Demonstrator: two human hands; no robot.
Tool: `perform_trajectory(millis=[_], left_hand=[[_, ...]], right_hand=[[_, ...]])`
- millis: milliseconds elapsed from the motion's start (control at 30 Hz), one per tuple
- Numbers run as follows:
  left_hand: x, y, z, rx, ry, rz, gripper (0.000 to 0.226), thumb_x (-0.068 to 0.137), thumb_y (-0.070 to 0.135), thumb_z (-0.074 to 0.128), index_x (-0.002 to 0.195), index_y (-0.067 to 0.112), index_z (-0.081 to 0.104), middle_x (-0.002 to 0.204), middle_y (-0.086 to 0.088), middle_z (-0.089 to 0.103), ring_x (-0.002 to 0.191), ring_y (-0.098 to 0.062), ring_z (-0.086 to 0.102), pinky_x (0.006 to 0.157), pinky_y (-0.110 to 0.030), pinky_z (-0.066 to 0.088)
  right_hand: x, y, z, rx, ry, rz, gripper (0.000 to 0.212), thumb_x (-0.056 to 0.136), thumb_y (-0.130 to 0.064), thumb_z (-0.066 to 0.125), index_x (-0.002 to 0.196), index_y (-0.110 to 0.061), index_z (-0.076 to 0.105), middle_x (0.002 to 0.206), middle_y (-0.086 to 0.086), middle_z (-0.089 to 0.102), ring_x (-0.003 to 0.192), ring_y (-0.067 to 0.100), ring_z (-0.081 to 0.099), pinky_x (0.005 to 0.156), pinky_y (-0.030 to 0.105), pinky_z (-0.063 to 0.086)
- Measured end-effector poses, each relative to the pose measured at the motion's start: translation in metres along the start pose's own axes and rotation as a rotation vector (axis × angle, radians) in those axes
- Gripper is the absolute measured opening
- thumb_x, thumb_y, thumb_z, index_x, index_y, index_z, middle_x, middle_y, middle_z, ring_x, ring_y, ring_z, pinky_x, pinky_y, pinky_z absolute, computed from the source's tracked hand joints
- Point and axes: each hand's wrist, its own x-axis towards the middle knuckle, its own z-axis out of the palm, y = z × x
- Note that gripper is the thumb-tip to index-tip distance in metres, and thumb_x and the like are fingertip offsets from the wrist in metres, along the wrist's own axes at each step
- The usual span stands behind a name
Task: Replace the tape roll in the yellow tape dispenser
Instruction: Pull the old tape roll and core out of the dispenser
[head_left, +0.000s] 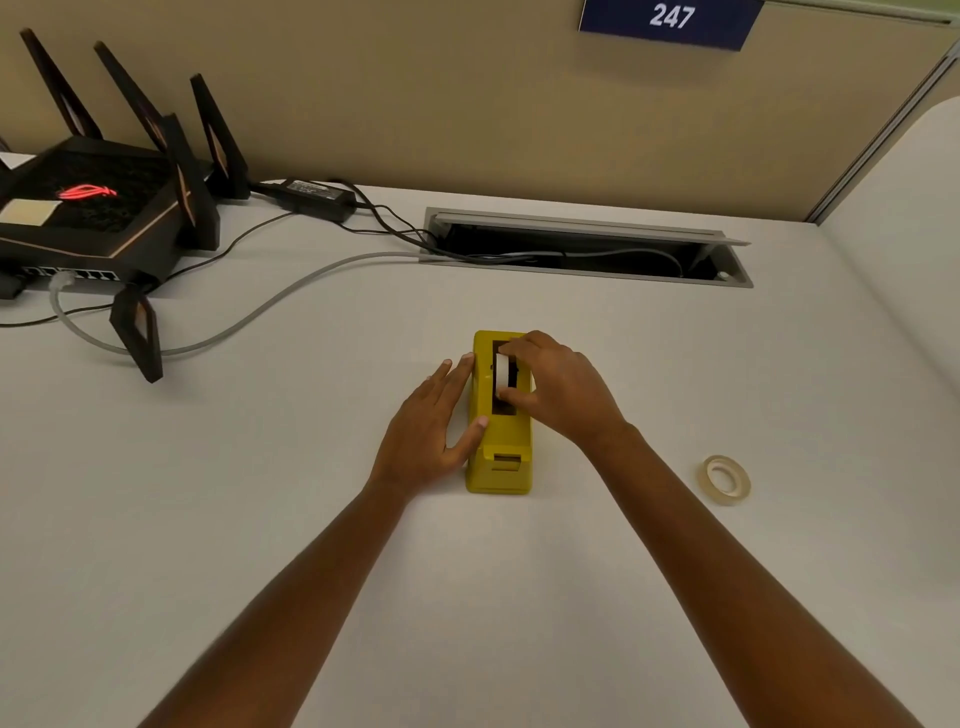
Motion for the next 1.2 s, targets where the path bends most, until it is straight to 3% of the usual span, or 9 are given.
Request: perform_trajectory(millis=[267, 433, 633, 833, 900, 1000, 1200], left_hand=[[-0.001, 0.000, 0.000, -0.002, 0.020, 0.007, 0.081, 0.074, 0.075, 0.008, 0.139, 0.026, 0.011, 0.150, -0.001, 0.028, 0.135, -0.008, 0.016, 0.107, -0.030, 0.025], [-0.001, 0.000, -0.001, -0.006, 0.009, 0.004, 0.081, 0.074, 0.076, 0.008, 0.138, 0.027, 0.011, 0.149, -0.002, 0.029, 0.139, -0.018, 0.023, 0.108, -0.032, 0.027], [-0.001, 0.000, -0.001, -0.004, 0.009, 0.004, 0.082, 0.074, 0.076, 0.008, 0.139, 0.025, 0.012, 0.149, -0.002, 0.030, 0.139, -0.019, 0.025, 0.106, -0.030, 0.028], [0.000, 0.000, 0.000, -0.005, 0.006, 0.005, 0.077, 0.074, 0.076, 0.008, 0.136, 0.030, 0.006, 0.149, -0.002, 0.030, 0.139, -0.019, 0.024, 0.105, -0.030, 0.028], [0.000, 0.000, 0.000, -0.007, 0.014, 0.009, 0.076, 0.074, 0.076, 0.009, 0.136, 0.030, 0.007, 0.149, -0.003, 0.030, 0.138, -0.019, 0.024, 0.105, -0.029, 0.027], [0.000, 0.000, 0.000, -0.004, 0.018, 0.006, 0.080, 0.074, 0.075, 0.009, 0.138, 0.027, 0.011, 0.149, -0.002, 0.031, 0.138, -0.019, 0.025, 0.105, -0.031, 0.029], [0.000, 0.002, -0.001, 0.006, 0.010, -0.001, 0.086, 0.074, 0.076, 0.008, 0.140, 0.021, 0.016, 0.149, -0.004, 0.031, 0.138, -0.021, 0.026, 0.108, -0.033, 0.029]], right_hand=[[0.001, -0.001, -0.007, 0.054, -0.048, 0.013, 0.046, 0.082, -0.023, 0.064, 0.124, -0.010, 0.050, 0.132, 0.011, 0.055, 0.115, 0.027, 0.054, 0.095, 0.034, 0.043], [0.001, -0.002, -0.007, 0.033, -0.060, 0.004, 0.047, 0.083, -0.023, 0.063, 0.125, -0.010, 0.048, 0.131, 0.012, 0.055, 0.115, 0.028, 0.054, 0.095, 0.035, 0.044], [0.003, -0.004, -0.008, 0.017, -0.093, 0.000, 0.048, 0.085, -0.023, 0.061, 0.128, -0.009, 0.046, 0.126, 0.015, 0.059, 0.110, 0.031, 0.056, 0.094, 0.037, 0.045], [0.001, -0.003, -0.007, -0.025, -0.087, -0.001, 0.055, 0.087, -0.026, 0.057, 0.135, -0.010, 0.037, 0.137, 0.013, 0.050, 0.118, 0.032, 0.052, 0.098, 0.039, 0.043], [-0.001, -0.003, -0.003, -0.055, -0.084, 0.004, 0.059, 0.087, -0.028, 0.057, 0.137, -0.010, 0.031, 0.143, 0.013, 0.040, 0.115, 0.033, 0.054, 0.095, 0.039, 0.045], [-0.004, -0.005, 0.004, -0.069, -0.077, 0.025, 0.052, 0.085, -0.029, 0.059, 0.130, -0.010, 0.040, 0.144, 0.010, 0.033, 0.096, 0.034, 0.061, 0.082, 0.035, 0.050], [-0.001, -0.004, 0.007, -0.040, -0.005, 0.024, 0.052, 0.086, -0.026, 0.056, 0.132, -0.010, 0.037, 0.136, 0.012, 0.043, 0.098, 0.033, 0.060, 0.079, 0.035, 0.049]])
